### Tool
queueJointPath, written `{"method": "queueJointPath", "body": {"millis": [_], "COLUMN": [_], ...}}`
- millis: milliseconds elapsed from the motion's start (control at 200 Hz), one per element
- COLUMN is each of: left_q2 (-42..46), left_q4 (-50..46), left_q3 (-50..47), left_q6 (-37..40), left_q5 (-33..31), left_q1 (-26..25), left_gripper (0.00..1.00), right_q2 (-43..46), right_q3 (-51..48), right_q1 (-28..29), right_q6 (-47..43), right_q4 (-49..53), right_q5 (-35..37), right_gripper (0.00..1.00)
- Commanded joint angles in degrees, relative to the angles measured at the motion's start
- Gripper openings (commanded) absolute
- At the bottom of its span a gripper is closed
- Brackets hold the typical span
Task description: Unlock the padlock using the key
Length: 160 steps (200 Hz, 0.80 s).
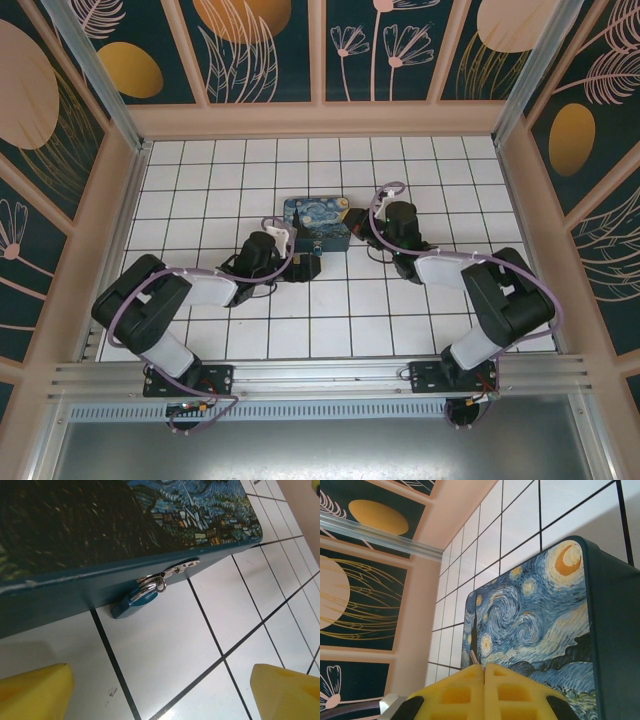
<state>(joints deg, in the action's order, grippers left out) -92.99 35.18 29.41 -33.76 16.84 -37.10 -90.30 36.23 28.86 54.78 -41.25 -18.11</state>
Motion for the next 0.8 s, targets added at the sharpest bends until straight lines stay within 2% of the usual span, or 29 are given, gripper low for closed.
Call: {"method": "queueJointPath", "body": {"millis": [0,230,495,796], "left_q2": [-2.45,-6.66,-9.2,-11.96], "left_q4": [6.64,11.76,13.24,10.89], "left_q3": [0.66,0.88,2.05,4.14], "left_q6": [2.47,2.69,3.17,6.79], "left_q5": [-1.64,-1.2,-0.49,-4.77], "left_q1": [-0.51,-0.53,-1.24,-3.33], "left_gripper": [0.9,0.89,0.88,0.87], "right_q2": [-1.47,-3.74,-4.78,-6.26], "right_q3": [1.76,1.48,2.17,2.6], "right_q1": [0.45,0.49,0.58,0.76], "right_q6": [1.73,2.87,2.97,3.33], "right_q4": [-3.62,-5.07,-4.3,-4.45], "right_q5": [-0.55,-0.35,-0.42,-0.84], "right_gripper": [0.0,0.0,0.0,0.0]}}
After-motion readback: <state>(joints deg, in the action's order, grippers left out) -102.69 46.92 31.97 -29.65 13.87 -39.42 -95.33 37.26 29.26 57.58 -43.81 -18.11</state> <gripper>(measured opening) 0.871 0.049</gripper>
